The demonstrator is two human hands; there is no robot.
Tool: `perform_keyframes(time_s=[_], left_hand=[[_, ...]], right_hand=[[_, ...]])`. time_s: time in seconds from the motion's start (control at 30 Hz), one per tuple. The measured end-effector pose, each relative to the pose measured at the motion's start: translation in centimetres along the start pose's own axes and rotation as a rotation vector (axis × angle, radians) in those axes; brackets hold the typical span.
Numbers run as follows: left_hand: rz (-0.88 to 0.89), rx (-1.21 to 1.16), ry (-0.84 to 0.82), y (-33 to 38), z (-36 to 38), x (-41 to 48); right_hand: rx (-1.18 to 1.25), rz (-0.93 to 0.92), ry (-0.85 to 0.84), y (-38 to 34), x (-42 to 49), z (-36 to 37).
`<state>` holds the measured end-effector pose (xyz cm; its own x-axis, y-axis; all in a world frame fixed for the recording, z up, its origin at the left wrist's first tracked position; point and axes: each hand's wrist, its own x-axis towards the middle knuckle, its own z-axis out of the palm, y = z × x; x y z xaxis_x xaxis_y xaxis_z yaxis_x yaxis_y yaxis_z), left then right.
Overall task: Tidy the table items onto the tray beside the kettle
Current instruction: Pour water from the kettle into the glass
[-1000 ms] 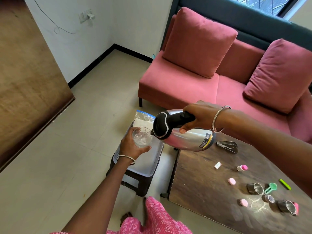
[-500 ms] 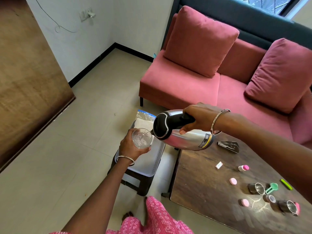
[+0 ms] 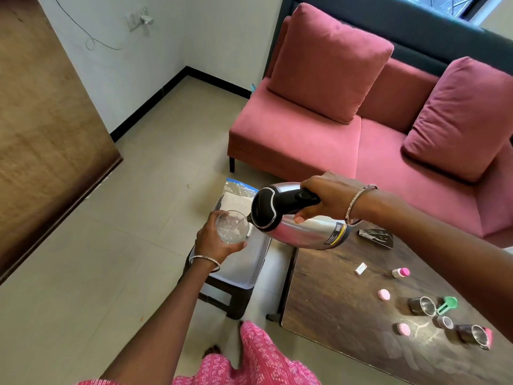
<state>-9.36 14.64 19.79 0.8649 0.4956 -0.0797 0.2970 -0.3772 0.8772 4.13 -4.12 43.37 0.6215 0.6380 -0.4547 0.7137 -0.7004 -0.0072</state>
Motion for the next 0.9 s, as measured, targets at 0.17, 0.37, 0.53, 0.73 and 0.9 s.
perform_keyframes(time_s=[0.17,0.37,0.53,0.73,0.9], left_hand=[[0.011,-0.019,-0.009,0.1,0.0,0.3],[0.019,-0.021,-0.013,-0.2,-0.4,0.8],[-0.002,-0.041,0.033,-1.0,-1.2,1.0],[-0.029,-0.004,0.052,-3.3,-2.4,1.3],[-0.065,0.013,0.080,-5.9,-3.2,1.8]], right_hand=[[0.105,0.008,0.011,0.7,-0.1,0.9],[0.278,0.031,0.097,1.7,-0.3,3.2],[0.638,0.041,0.177,2.6,-0.4,7.0],[0.913,0.225,0.279,2.0,2.6,15.2],[1.108,0.297,0.338,-0.7,6.3,21.3]])
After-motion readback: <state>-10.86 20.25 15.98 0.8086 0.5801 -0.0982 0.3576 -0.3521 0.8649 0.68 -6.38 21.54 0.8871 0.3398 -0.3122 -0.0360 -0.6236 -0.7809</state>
